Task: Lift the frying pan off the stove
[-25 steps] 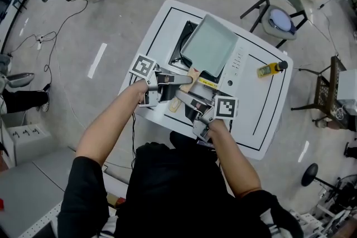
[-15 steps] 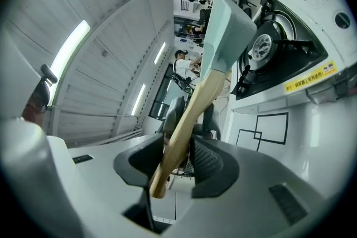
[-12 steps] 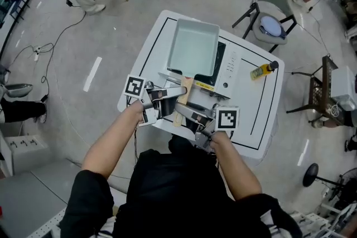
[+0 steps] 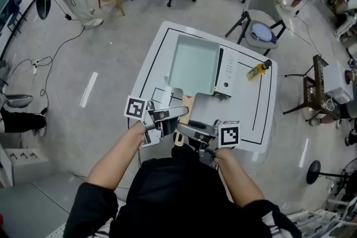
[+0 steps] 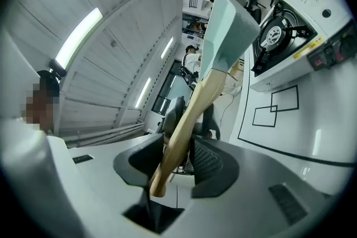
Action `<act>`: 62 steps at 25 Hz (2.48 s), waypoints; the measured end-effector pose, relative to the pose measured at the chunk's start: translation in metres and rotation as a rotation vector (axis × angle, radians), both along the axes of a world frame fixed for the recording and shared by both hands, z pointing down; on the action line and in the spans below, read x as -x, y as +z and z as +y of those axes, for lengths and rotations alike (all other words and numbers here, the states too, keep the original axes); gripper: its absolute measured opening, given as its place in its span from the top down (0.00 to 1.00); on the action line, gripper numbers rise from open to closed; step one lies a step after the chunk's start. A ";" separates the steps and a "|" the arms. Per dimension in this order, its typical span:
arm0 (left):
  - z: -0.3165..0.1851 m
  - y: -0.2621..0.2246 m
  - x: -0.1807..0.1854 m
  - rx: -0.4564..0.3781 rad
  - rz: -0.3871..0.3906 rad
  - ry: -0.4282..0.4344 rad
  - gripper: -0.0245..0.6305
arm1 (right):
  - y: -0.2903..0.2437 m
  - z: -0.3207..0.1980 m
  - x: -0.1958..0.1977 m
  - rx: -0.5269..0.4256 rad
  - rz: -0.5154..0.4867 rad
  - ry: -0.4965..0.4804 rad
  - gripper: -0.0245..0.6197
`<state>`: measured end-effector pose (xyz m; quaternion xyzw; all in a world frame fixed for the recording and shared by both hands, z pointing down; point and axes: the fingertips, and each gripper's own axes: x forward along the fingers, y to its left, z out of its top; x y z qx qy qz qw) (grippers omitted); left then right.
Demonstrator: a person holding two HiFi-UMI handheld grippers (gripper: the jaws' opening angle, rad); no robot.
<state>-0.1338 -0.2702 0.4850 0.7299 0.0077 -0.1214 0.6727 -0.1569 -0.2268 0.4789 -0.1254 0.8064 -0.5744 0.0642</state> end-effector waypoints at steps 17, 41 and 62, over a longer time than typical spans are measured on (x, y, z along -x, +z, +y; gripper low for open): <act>0.134 -0.002 0.038 -0.002 0.001 0.009 0.74 | -0.007 0.133 0.036 -0.032 -0.018 0.016 0.71; 0.242 0.016 0.009 -0.005 -0.045 -0.108 0.73 | 0.004 0.242 -0.002 0.040 -0.071 -0.142 0.70; 0.281 0.012 -0.041 -0.001 -0.019 -0.226 0.73 | 0.002 0.283 -0.059 0.056 -0.099 -0.253 0.69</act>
